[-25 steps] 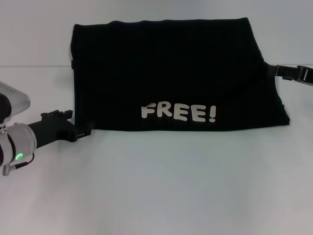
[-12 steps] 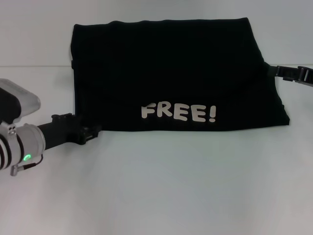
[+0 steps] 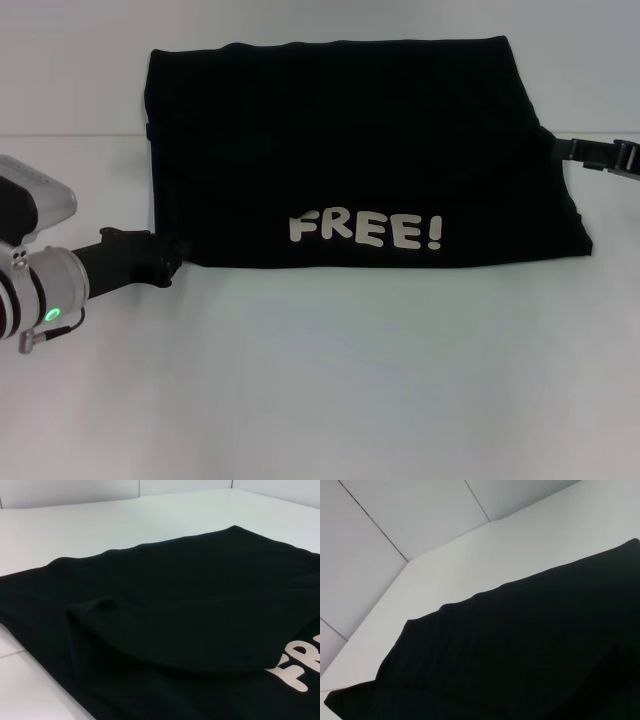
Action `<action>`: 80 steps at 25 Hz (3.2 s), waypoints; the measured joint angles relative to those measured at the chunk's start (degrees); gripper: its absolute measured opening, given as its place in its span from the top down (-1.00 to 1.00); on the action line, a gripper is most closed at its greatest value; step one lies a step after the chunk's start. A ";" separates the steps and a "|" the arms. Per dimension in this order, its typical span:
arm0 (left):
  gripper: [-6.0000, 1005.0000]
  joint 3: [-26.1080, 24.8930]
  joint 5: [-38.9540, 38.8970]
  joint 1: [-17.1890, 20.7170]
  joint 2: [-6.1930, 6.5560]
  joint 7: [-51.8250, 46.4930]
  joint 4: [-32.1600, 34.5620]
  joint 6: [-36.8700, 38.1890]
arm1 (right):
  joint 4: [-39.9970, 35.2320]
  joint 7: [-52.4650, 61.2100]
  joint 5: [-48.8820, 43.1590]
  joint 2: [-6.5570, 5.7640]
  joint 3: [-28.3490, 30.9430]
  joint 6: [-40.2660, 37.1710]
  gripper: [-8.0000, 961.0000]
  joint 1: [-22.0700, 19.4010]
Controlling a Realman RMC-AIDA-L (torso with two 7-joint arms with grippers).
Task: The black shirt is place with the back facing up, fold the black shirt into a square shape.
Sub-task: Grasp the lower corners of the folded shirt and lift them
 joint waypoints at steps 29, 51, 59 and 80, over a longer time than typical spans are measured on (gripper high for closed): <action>0.98 -0.04 1.11 1.14 0.52 -2.98 3.57 3.33 | 4.51 7.17 -13.83 0.76 -5.68 11.67 -0.27 2.06; 0.98 -0.03 1.62 2.93 0.56 -8.22 6.58 8.02 | 1.97 2.09 -9.21 0.48 -5.35 3.93 0.94 -2.92; 0.98 -3.16 6.63 9.94 -0.09 -18.29 15.98 31.42 | -5.65 -3.32 -3.62 0.45 -5.24 -10.73 0.96 -12.17; 0.98 -19.30 20.07 12.90 1.76 -18.17 16.45 59.09 | -10.35 -20.55 -4.22 2.05 4.05 -35.74 0.90 -30.27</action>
